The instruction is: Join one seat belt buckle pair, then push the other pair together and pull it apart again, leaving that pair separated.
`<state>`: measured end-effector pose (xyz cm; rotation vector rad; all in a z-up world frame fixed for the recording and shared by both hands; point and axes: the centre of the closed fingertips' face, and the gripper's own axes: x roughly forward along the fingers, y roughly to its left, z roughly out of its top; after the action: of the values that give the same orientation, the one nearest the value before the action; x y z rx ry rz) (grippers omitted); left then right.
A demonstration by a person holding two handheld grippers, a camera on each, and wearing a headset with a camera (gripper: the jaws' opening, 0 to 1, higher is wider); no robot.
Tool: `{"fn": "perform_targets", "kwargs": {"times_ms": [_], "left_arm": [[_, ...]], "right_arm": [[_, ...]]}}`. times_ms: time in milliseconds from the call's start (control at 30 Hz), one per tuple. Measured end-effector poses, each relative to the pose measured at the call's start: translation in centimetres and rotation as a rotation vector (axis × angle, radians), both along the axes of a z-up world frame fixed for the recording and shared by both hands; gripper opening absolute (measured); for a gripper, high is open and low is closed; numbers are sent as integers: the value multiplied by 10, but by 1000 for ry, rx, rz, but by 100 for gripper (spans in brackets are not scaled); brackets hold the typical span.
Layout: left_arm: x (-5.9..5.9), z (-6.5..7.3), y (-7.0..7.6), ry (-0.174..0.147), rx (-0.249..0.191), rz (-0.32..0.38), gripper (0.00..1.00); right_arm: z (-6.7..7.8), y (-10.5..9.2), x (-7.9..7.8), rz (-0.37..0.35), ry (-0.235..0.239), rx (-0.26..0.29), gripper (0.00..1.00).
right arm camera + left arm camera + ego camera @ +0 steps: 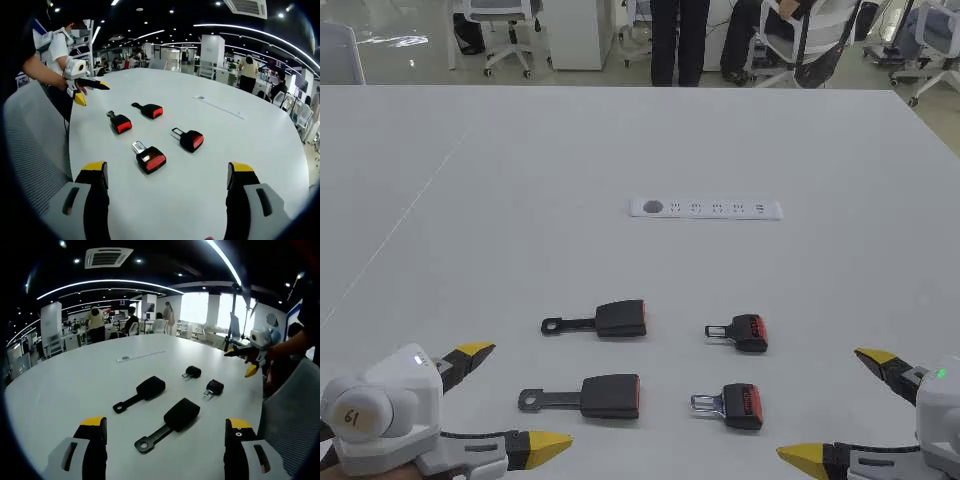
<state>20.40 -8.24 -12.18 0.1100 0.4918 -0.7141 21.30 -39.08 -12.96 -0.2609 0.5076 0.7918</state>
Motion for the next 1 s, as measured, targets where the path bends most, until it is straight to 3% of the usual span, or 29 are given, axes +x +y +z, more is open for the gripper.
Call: {"fn": "perform_targets", "kwargs": {"times_ms": [1000], "left_arm": [[0,7,-4,-11,2,-1,99]], "right_arm": [[3,-3,0,3,-14,-11,100]]}}
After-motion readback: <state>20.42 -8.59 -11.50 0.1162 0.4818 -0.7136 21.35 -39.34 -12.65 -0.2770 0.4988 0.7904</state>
